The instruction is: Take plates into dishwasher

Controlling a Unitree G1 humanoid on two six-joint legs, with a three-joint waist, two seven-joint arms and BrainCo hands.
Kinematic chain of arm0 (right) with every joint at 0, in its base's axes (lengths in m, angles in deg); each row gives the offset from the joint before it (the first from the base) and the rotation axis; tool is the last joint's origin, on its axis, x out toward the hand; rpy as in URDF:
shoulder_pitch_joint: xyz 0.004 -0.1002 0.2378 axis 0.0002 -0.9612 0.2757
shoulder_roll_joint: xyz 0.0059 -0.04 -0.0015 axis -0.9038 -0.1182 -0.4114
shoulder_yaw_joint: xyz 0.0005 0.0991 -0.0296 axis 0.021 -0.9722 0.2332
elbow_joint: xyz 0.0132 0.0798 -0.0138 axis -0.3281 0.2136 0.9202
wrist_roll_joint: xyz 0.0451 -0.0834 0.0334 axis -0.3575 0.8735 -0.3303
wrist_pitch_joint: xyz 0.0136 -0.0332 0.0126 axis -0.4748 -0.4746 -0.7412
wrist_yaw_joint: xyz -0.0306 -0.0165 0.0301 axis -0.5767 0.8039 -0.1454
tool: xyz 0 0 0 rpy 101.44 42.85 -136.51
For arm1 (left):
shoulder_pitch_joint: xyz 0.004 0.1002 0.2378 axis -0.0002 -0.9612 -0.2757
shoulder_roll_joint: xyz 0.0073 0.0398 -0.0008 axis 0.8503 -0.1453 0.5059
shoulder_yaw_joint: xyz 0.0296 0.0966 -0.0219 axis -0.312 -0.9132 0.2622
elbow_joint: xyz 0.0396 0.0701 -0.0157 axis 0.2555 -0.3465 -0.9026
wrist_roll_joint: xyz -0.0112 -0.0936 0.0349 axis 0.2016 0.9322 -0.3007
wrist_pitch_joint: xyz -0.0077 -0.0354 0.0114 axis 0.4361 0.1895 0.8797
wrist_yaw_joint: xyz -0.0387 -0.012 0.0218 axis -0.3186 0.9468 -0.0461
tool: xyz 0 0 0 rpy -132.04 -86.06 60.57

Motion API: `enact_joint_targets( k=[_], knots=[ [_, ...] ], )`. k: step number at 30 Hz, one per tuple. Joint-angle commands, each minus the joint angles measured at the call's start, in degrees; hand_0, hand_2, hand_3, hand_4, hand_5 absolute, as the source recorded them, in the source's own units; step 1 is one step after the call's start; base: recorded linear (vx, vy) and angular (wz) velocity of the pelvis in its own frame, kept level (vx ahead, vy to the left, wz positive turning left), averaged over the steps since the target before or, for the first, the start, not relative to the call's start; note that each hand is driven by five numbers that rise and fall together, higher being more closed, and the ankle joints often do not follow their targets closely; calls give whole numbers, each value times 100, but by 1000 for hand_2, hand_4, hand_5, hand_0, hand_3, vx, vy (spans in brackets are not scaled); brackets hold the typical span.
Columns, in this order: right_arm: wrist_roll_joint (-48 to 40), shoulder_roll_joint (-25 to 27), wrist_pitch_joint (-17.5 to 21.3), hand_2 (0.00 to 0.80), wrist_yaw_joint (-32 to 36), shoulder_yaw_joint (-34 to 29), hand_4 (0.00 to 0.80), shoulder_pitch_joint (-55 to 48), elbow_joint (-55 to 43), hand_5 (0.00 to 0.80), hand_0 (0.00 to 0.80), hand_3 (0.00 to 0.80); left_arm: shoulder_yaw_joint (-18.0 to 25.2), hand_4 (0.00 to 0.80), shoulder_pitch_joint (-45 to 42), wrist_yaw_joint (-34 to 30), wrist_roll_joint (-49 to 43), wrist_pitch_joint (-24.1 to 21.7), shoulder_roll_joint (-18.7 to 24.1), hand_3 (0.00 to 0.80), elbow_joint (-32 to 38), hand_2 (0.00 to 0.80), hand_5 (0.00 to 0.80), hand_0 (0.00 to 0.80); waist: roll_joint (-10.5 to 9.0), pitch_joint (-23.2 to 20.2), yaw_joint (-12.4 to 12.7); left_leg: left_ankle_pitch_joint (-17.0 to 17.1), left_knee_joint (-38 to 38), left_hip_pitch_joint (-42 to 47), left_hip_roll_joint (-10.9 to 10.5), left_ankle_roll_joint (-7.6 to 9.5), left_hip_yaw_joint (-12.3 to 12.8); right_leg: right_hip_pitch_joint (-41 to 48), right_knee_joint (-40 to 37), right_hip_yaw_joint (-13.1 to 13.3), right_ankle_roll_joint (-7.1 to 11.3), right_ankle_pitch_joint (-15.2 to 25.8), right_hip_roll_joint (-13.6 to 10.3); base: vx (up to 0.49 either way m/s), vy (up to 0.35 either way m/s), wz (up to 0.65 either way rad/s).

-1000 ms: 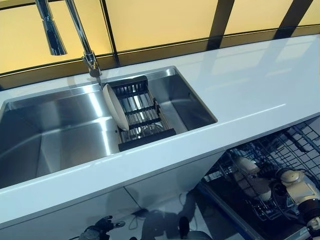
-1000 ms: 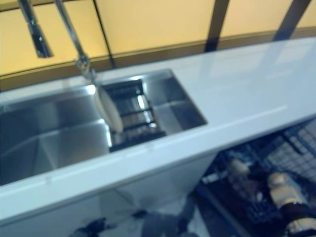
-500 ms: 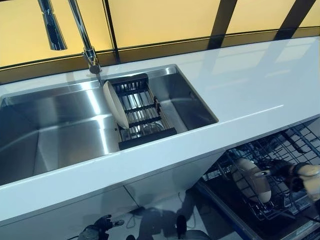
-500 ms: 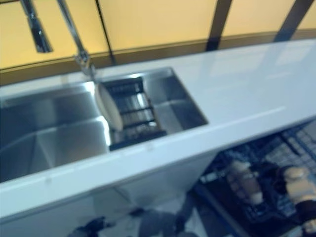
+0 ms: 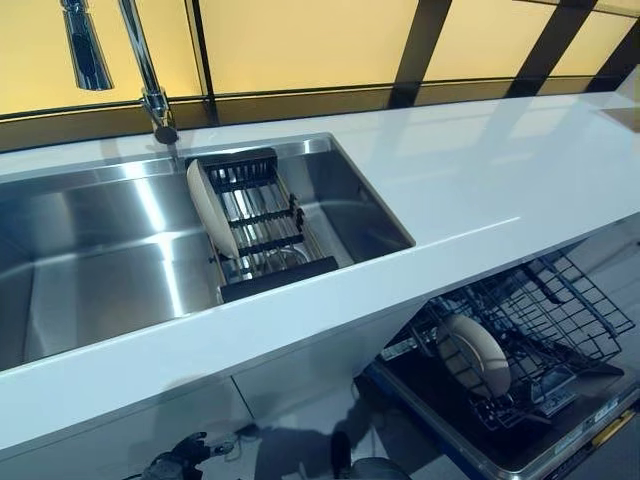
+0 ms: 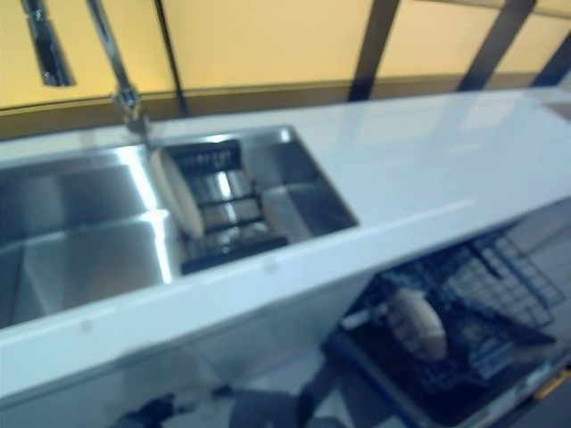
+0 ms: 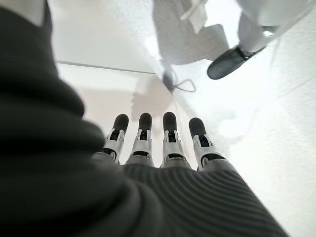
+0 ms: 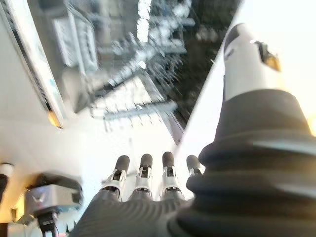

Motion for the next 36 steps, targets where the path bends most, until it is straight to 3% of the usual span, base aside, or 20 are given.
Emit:
enact_joint_targets(
  k=[1,7,16,21,26,28,36],
  knots=[
    [-230,618,137,0,-544,321,0,964,-206,0,0,0,-93,0,206,116,199,-203,248,0,-312,0,0,0,-217,-136,226,-104,-10,-55,25,242,-297,301,88,-61,533,-243,-217,0,0,0],
    [524,893,1088,0,-2043,2280,0,3367,-282,0,0,0,-349,0,177,174,455,-294,271,0,-355,0,0,0,-230,-193,526,-93,-11,-107,-28,243,-503,390,68,-199,521,-314,-246,1,3,1],
    [1927,696,1779,0,-3052,5210,0,6365,-880,0,0,0,-432,0,74,217,609,-151,235,0,-222,0,0,0,-189,-240,872,-32,-12,-282,-90,234,-872,476,11,-499,527,-376,-328,11,22,22],
    [2521,345,2204,0,-3508,5748,0,6872,-1173,0,0,0,-413,0,46,255,668,-42,197,0,-116,0,0,0,-190,-248,1062,8,-12,-394,-94,209,-1043,493,11,-683,534,-411,-356,26,10,21],
    [2848,119,2677,0,-3523,5832,0,6879,-1644,0,0,0,-340,0,17,167,761,-27,167,0,-38,0,0,0,-213,-214,1227,66,-12,-519,-103,192,-1213,496,11,-857,537,-419,-369,40,20,24],
    [3032,40,2498,0,-3498,5810,0,6801,-1738,0,0,0,-321,0,-15,195,807,-30,161,0,27,0,0,0,-233,-181,1290,92,-12,-575,-99,183,-1268,488,11,-911,540,-418,-374,28,7,21],
    [3534,-215,2726,0,-3838,5743,0,6662,-1887,0,0,0,-241,0,-57,94,962,-196,221,0,140,0,0,0,-258,91,1521,231,-12,-893,-94,152,-1496,388,11,-1159,545,-394,-402,-14,2,22]
  ],
)
